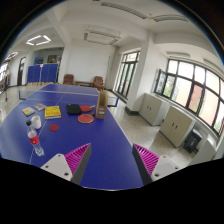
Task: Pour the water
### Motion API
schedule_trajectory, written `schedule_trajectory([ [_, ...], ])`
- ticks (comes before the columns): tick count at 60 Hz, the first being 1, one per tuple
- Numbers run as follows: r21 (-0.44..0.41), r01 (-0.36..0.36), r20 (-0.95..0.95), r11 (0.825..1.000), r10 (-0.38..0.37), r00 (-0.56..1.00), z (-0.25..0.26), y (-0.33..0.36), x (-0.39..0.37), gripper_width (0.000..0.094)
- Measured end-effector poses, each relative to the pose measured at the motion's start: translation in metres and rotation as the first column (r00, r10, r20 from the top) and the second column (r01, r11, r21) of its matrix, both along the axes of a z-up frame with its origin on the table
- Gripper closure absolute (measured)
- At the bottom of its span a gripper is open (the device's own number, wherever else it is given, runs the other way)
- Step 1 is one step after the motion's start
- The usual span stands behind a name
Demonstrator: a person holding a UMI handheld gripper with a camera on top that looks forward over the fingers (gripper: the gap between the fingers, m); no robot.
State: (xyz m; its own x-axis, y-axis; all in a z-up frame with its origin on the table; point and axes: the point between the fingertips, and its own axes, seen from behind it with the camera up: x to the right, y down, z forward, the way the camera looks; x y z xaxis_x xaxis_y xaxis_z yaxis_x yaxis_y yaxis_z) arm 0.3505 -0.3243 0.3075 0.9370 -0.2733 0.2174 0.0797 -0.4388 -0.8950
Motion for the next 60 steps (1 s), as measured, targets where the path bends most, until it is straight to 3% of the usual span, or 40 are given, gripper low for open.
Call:
schedule_trajectory([
  [8,-0.031,-0.001,-0.009,1.0,0.0,1.0,-0.011,-0.011,0.004,0.0089],
  [20,-0.098,-0.019,-0.013,0.995,0.017,1.0,-0.087,-0.033,-0.026,0.0085],
  [34,-0.221,-0.137,-0.124,0.965,0.111,0.986,-0.202,-0.057,-0.144,0.0083],
  [49,-0.092,-0.298,-0.215,0.95,0.273,0.938,-0.239,0.047,-0.306,0.008],
  [60,0.045,-0.307,-0.204,0.951,0.309,0.929,-0.233,0.149,-0.362,0.0084],
])
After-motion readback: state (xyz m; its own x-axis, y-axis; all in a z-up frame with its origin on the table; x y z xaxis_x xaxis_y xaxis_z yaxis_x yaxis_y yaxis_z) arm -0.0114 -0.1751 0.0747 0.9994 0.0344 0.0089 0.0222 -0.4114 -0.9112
